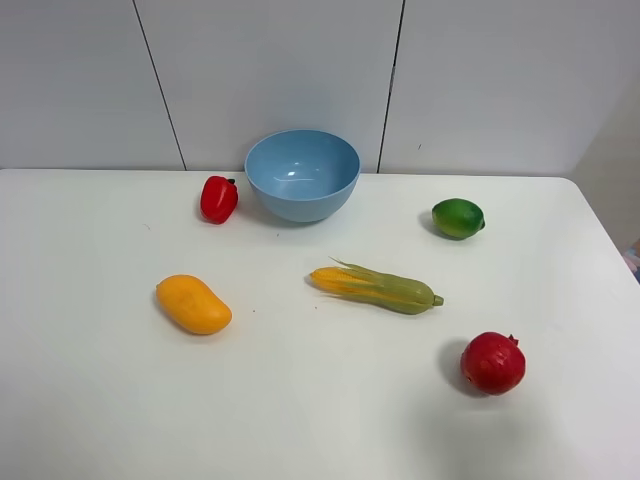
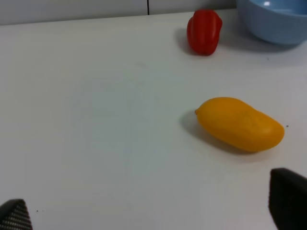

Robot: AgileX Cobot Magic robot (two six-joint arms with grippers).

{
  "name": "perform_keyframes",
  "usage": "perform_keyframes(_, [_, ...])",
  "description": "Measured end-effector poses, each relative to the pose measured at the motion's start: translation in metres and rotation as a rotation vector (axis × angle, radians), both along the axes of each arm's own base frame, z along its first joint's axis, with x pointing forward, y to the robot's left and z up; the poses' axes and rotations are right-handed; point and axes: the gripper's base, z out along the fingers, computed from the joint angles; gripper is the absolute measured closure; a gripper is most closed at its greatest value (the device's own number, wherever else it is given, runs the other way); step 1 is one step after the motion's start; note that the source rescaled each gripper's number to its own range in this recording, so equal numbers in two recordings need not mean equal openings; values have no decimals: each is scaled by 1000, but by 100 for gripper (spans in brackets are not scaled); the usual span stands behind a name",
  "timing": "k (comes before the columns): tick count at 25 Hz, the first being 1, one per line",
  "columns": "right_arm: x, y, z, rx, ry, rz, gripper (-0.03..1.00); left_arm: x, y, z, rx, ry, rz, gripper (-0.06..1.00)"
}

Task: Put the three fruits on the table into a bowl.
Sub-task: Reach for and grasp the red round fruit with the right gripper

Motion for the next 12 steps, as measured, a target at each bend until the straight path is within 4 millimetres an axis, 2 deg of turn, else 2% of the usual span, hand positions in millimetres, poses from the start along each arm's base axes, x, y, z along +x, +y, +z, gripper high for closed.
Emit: perform_keyframes(12, [0, 0, 0, 0, 0, 0, -3, 0, 0, 0, 0, 0, 0, -6])
